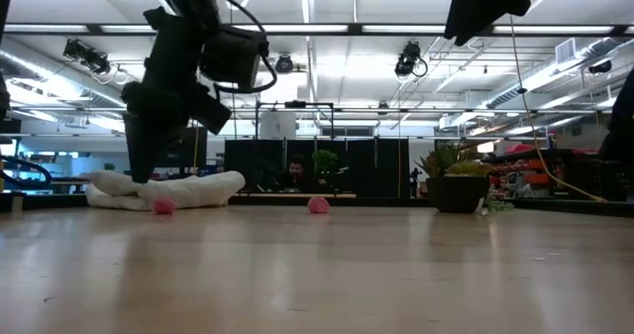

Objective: Pick and placing Produce into tupperware
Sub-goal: Put the left peach into the white bin

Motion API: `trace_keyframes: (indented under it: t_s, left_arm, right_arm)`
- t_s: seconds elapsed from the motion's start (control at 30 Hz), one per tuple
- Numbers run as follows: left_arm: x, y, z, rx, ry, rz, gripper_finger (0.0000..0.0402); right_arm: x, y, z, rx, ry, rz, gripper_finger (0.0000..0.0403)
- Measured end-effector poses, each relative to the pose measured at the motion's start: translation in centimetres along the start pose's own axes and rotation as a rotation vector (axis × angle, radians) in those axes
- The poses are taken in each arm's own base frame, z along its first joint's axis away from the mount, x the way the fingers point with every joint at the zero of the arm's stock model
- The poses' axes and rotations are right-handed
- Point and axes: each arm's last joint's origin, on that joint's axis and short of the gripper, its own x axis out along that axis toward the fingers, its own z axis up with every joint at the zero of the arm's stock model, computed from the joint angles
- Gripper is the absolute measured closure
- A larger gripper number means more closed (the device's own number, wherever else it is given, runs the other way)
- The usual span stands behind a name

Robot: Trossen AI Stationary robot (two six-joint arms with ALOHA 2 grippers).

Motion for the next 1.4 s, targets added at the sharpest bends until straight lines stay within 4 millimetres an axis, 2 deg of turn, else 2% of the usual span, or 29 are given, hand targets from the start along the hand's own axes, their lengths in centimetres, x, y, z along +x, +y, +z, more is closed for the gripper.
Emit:
trace_keyframes:
  t_s: [0.13,0.43,0.67,0.97,1.23,1.4]
  left_arm:
    - [0.5,0.7,0.1,-0.007,-0.039,0.114,0.0206]
    - [0.5,1.3,1.0,-0.016,-0.109,0.098,0.0184]
    - [0.7,1.1,1.1,-0.029,-0.12,0.02,0.0196]
    - [3.5,1.9,0.0,-0.096,-0.096,0.048,0.0212]
    - [3.7,2.0,0.1,-0.101,-0.129,0.036,0.0235]
    - [3.7,2.0,-0.3,-0.103,-0.086,0.045,0.0244]
  right_arm:
    - [0.1,0.1,0.0,0.007,0.0,0.004,0.0241]
    - [0.0,0.1,0.1,0.058,-0.004,0.01,0.0241]
    - [0.0,0.1,0.1,0.075,-0.005,0.011,0.0241]
    - [0.0,0.2,0.1,0.088,-0.008,0.015,0.0241]
    - [0.0,0.2,0.1,0.09,-0.009,0.015,0.0241]
    - [0.0,0.2,0.1,0.09,-0.009,0.015,0.0241]
